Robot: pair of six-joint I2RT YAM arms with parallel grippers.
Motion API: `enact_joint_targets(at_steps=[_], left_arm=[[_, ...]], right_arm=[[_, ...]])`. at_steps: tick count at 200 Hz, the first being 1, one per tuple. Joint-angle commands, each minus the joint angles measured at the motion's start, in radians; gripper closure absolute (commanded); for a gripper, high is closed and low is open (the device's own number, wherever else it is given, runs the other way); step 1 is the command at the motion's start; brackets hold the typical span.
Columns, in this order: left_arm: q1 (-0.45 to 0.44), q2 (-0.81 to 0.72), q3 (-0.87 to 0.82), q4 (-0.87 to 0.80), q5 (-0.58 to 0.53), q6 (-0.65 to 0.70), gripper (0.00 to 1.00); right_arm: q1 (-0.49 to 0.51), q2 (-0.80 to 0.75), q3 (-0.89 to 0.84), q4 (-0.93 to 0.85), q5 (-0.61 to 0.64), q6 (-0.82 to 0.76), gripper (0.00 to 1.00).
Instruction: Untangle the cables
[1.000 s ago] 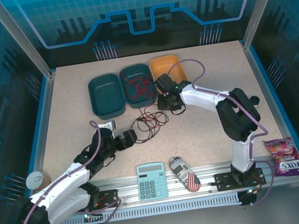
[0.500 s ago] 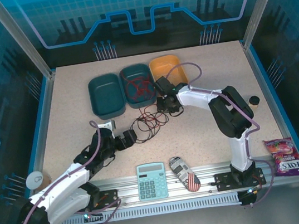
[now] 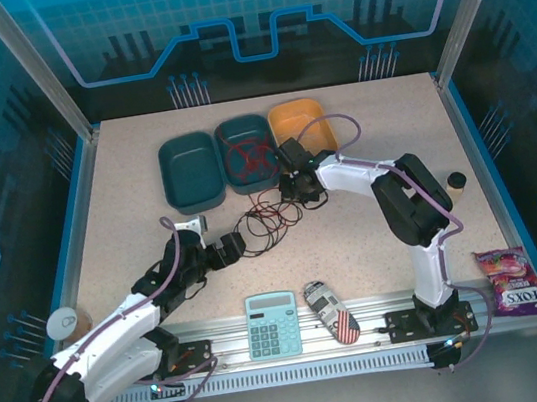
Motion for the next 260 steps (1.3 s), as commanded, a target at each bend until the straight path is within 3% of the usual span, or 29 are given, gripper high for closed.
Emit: enact_joint_targets(at_steps=[1,20,51,95,145,260], left_arm=[[0.006,-0.011,-0.012,0.004,-0.008,-0.001,0.01],[0.006,-0.013,-0.013,0.005,-0.007,-0.001,0.01],[0.006,-0.023,-0.016,-0.007,-0.01,-0.001,0.01],[0.006,-0.036,-0.022,-0.013,-0.017,0.0,0.01],[0.006,-0.025,-0.022,-0.004,-0.015,-0.001,0.01],[0.008,-0.032,-0.029,0.001,-0.025,-0.018,0.01]], right_arm=[[-0.003,0.019,0.01,0.016,-0.019,0.018,0.83],[-0.002,0.021,0.001,0.028,-0.028,0.023,0.85],[0.001,0.0,-0.014,0.049,-0.049,0.023,1.0],[0.023,-0.113,-0.051,0.075,-0.03,0.0,1.0],[0.075,-0.259,-0.046,0.028,0.085,-0.093,1.0],[0.224,-0.476,0.119,-0.027,0.328,-0.373,1.0]])
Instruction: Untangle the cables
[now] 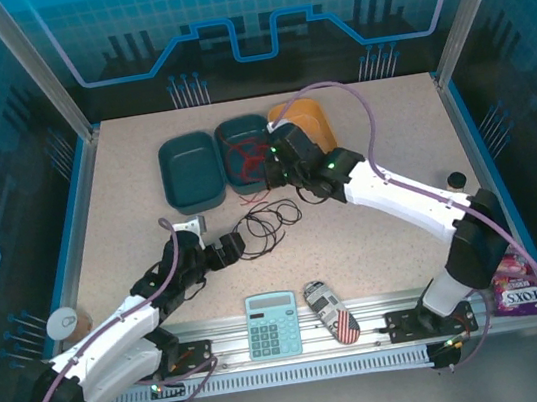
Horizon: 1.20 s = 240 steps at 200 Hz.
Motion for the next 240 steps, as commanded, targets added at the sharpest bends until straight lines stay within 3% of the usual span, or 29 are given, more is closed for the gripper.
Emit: enact_joint_targets(at_steps=[1,58,160,240], left_arm=[[0.005,-0.01,-0.022,0.005,-0.026,-0.018,0.01],[0.003,-0.045,-0.034,-0.014,-0.06,-0.033,0.01],[0.005,-0.101,-0.04,-0.055,-0.07,-0.051,0.01],[0.008,-0.137,-0.048,-0.07,-0.056,-0.065,0.01]], right_arm=[[0.022,-0.057,0.067,-0.014,0.08,-0.079,1.0],[0.026,-0.008,0.192,-0.015,0.135,-0.121,1.0],[-0.062,0.369,0.543,0.019,0.131,-0.23,1.0],[-0.16,0.604,0.722,0.028,0.056,-0.165,1.0]])
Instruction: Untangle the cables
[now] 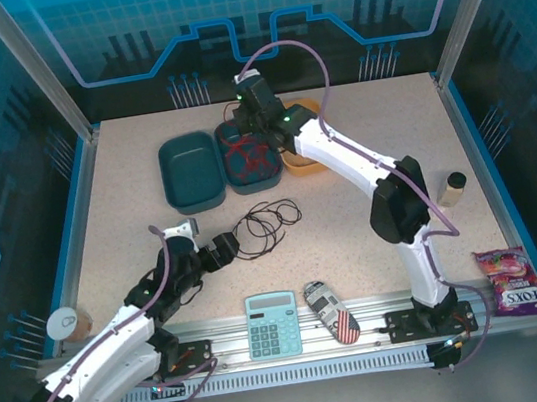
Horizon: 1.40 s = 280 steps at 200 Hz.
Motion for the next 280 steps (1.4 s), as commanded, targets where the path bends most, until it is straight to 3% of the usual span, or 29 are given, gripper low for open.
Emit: enact_joint_targets(at_steps=[1,98,201,280], left_arm=[[0.007,-0.022,-0.017,-0.031,-0.006,-0.012,0.01],[0.006,-0.033,-0.015,-0.05,-0.005,-0.002,0.01],[0.006,-0.034,-0.015,-0.062,-0.007,-0.003,0.01],[0.008,-0.026,-0.002,-0.072,-0.003,0.0,0.01]], right_arm=[[-0.028,0.045,0.062,0.016,-0.035,0.032,1.0],[-0.053,0.178,0.101,-0.002,-0.118,0.03,1.0],[-0.076,0.274,0.199,-0.164,-0.164,0.039,0.72],[-0.073,0.119,0.095,-0.189,-0.178,0.038,0.6]])
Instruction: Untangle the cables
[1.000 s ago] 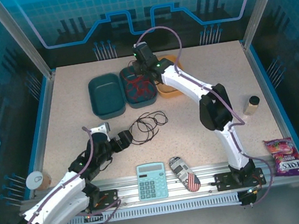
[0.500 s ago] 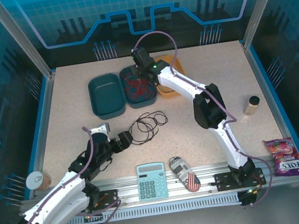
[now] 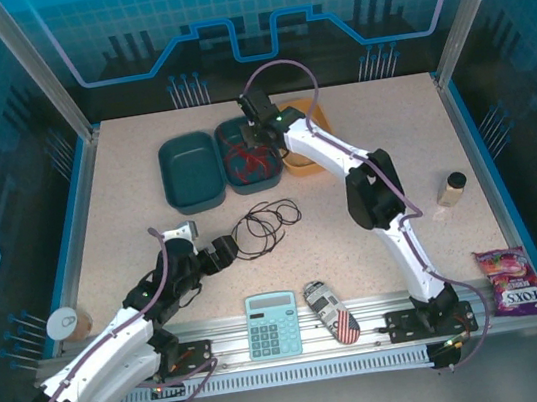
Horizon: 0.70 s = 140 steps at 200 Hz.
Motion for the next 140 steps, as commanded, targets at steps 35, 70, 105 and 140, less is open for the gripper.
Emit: enact_joint_targets(at_steps=[35,70,105,140], left_arm=[[0.013,0.02,0.046,-0.074,0.003,0.026,0.01],[0.027,0.109,0.137,-0.158,0.02,0.088,0.01],[0.041,0.245,0.209,-0.157,0.07,0.117,0.01],[0.044,0.4,0.29,-0.165,0.118,0.166,0.01]], right_arm=[[0.004,-0.266,-0.212,-0.009,0.041,0.04,0.45],[0.027,-0.448,-0.463,0.047,0.112,0.084,0.21],[0.05,-0.635,-0.711,0.066,0.177,0.197,0.0],[0.079,-0.79,-0.923,0.087,0.195,0.276,0.0]])
